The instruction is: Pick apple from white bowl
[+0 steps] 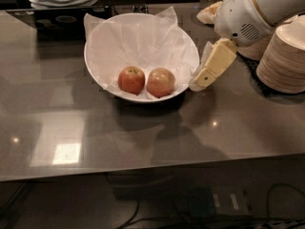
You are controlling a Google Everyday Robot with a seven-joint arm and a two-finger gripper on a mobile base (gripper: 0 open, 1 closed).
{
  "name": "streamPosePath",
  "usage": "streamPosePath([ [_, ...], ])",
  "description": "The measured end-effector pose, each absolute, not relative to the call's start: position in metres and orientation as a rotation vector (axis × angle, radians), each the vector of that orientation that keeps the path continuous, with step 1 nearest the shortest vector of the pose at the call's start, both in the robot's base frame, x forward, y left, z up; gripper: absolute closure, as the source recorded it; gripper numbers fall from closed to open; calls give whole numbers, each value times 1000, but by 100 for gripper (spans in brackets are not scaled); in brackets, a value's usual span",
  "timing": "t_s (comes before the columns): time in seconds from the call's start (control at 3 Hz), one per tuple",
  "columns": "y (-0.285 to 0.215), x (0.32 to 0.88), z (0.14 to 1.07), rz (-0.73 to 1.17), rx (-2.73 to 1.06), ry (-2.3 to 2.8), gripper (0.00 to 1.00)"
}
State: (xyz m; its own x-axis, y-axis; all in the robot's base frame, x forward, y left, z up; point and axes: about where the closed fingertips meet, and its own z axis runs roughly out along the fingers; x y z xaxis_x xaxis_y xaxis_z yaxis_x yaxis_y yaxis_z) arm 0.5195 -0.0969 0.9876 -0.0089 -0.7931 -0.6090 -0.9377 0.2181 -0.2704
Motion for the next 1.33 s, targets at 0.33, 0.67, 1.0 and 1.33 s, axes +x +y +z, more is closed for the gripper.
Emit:
streamPosePath([
  [0.33,-79,531,983,358,-1611,1737,0],
  [0.67,-66,540,978,403,-1629,1672,8],
  [1.0,-58,546,971,416,-1654,1651,20],
  [1.33,-54,551,962,411,-1676,1658,20],
])
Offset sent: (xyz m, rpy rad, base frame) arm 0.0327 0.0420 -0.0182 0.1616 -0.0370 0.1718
